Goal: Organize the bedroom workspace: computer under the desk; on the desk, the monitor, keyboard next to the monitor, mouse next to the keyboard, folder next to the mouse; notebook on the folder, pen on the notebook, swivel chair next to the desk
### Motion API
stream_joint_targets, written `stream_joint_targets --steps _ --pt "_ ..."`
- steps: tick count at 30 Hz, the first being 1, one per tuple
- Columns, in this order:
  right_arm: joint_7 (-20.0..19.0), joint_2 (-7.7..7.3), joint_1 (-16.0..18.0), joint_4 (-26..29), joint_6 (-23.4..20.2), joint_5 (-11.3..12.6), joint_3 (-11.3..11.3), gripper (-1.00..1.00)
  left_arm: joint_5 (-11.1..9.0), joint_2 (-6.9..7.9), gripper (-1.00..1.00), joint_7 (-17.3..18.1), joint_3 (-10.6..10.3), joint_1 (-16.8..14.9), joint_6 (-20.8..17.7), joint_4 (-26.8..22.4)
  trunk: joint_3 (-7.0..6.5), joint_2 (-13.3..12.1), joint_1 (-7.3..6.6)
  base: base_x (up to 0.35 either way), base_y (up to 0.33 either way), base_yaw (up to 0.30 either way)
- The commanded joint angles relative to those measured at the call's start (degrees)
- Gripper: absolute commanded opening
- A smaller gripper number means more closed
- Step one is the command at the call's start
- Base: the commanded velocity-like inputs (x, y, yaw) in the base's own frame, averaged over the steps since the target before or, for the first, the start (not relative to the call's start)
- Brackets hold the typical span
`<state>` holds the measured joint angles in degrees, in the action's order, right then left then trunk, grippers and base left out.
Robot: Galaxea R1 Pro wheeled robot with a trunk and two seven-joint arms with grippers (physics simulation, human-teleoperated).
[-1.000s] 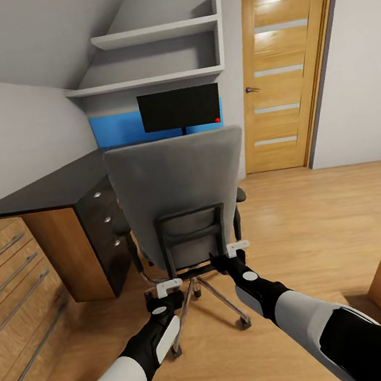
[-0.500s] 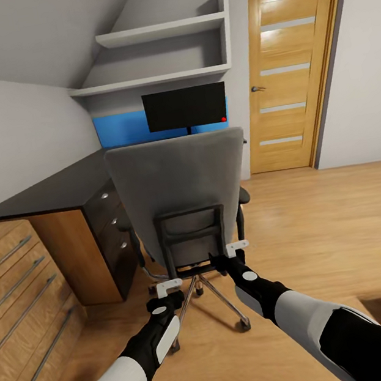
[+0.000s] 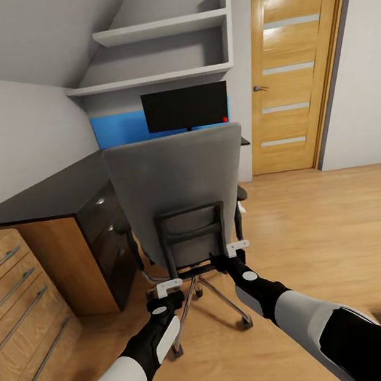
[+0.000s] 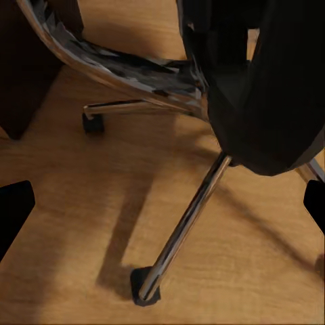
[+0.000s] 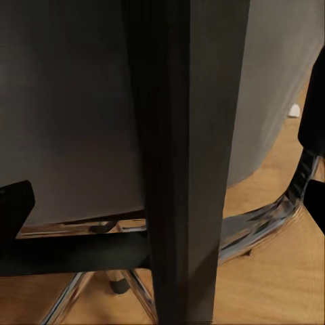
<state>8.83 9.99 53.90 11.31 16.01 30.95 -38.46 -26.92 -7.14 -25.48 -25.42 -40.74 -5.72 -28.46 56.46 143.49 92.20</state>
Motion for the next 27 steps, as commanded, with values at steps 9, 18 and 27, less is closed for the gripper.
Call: stream_joint_targets --steps 9,18,27 --pt "0.31 0.01 0.07 -0.02 0.16 0.16 -0.48 1.00 -0.33 0.11 1.00 -0.53 -0.42 -0.04 -0.26 -0.10 0.05 0.02 0.01 0.298 0.012 0.000" --pt "0.26 0.01 0.09 -0.03 0.39 0.10 -0.35 1.00 -0.33 0.11 1.00 -0.53 -0.39 -0.04 -0.26 -0.10 0.05 0.02 0.01 0.320 0.000 0.000" --pt "0.23 0.01 0.08 -0.14 2.34 0.19 -0.36 1.00 -0.33 0.20 1.00 -0.62 -0.33 -0.04 -0.26 -0.10 0.00 0.02 0.01 0.245 0.000 -0.032"
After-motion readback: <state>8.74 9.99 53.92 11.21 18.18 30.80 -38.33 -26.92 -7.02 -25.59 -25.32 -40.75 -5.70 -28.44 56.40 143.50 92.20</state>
